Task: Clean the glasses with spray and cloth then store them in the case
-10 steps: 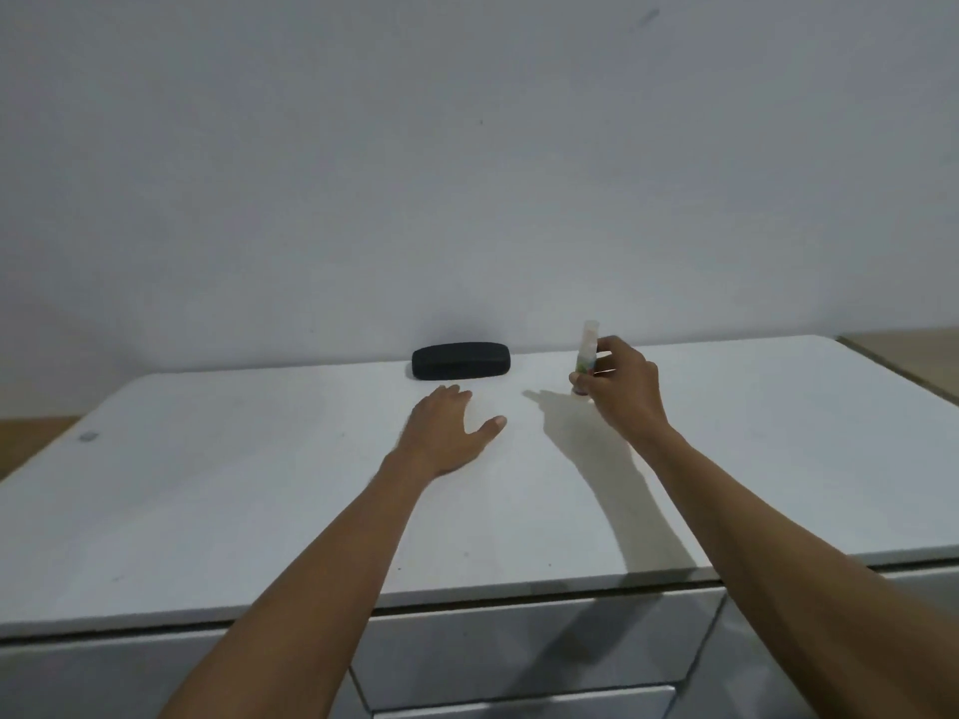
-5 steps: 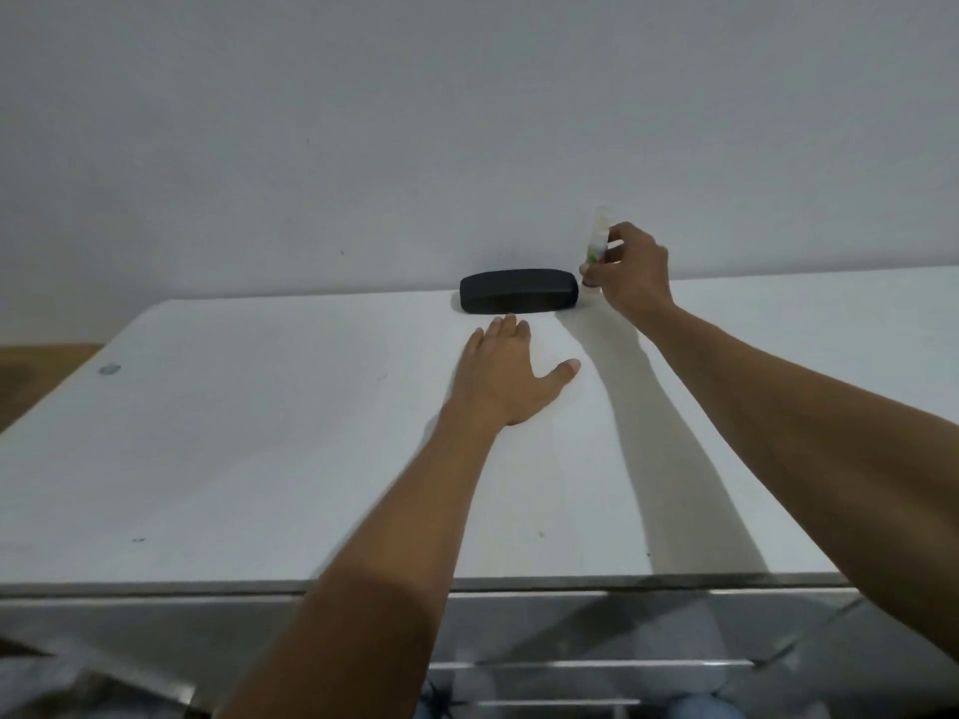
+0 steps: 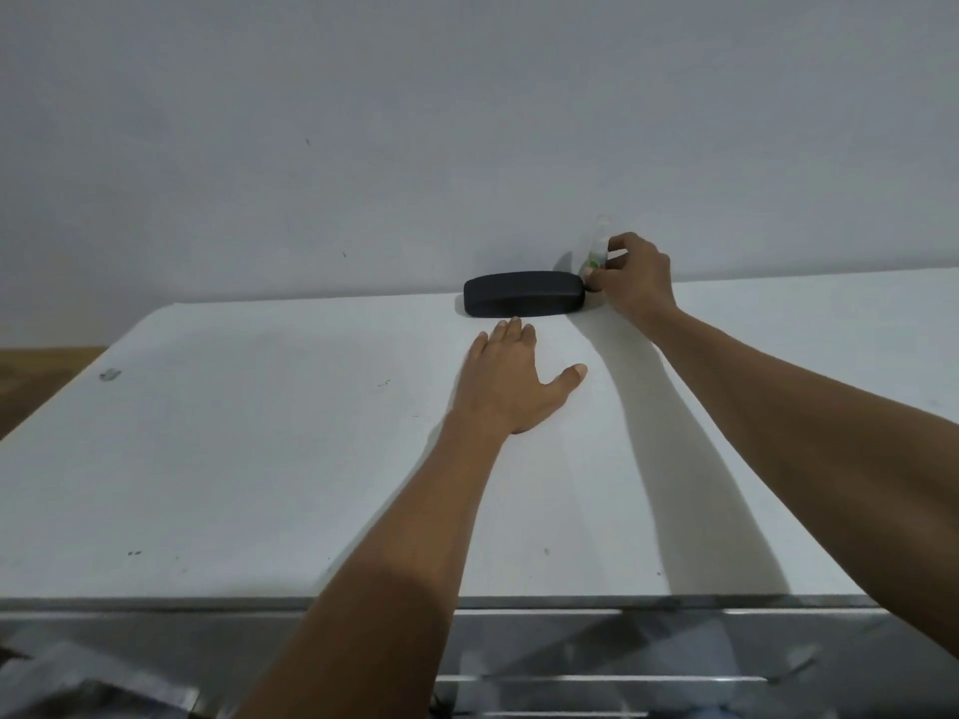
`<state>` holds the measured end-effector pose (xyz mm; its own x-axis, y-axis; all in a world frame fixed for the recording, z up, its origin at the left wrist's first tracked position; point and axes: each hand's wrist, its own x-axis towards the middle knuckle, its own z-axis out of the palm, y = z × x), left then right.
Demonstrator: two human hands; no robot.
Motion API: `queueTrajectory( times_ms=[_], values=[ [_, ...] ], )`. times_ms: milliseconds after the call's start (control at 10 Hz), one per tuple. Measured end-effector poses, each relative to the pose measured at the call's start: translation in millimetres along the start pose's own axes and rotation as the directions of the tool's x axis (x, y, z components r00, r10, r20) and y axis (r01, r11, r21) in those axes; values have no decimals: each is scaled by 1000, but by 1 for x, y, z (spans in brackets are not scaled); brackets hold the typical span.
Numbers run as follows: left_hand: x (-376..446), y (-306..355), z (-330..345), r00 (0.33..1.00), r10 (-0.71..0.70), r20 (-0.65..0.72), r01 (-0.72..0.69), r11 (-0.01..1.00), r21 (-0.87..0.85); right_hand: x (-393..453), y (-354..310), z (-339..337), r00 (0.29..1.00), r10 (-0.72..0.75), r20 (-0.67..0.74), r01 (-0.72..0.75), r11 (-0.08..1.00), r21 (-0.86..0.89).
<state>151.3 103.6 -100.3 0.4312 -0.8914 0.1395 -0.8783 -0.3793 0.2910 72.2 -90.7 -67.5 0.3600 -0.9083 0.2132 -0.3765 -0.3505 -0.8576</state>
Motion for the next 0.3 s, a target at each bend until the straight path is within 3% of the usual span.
queueTrajectory(
  times_ms=[300],
  values=[
    [-15,8,-11,1000,-29,9,30,996,-82,-52,-12,-63,998,-49,-31,51,996,78]
  ],
)
